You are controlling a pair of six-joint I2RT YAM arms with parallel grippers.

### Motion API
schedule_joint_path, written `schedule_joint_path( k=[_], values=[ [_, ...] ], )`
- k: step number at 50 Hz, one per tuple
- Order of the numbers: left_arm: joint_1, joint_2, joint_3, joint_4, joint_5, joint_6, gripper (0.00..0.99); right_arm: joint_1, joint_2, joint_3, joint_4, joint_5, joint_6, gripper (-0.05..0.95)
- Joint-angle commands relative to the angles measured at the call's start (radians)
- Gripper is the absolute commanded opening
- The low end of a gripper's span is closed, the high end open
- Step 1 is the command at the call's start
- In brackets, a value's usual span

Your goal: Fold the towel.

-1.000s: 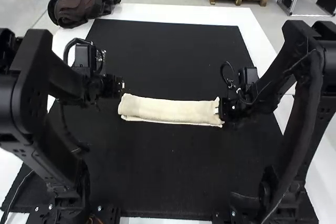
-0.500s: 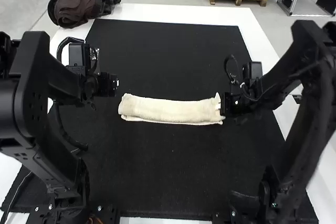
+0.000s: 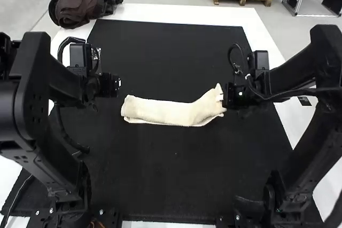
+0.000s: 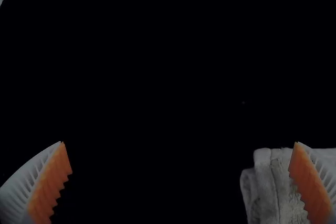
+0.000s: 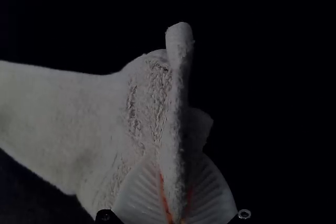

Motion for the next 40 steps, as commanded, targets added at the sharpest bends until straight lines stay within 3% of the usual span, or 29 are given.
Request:
schedule_joint_path(
  k=[1,40],
  values=[
    [0.008,-0.006,-0.009,0.014,-0.013,0.003,0.969,0.077,-0.017,0.036,0.005,-0.003,0.034,-0.02],
    [0.008,0.011,-0.046,0.054,-0.053,0.013,0.969,0.405,0.162,0.237,0.056,0.031,0.136,-0.02]
  ],
)
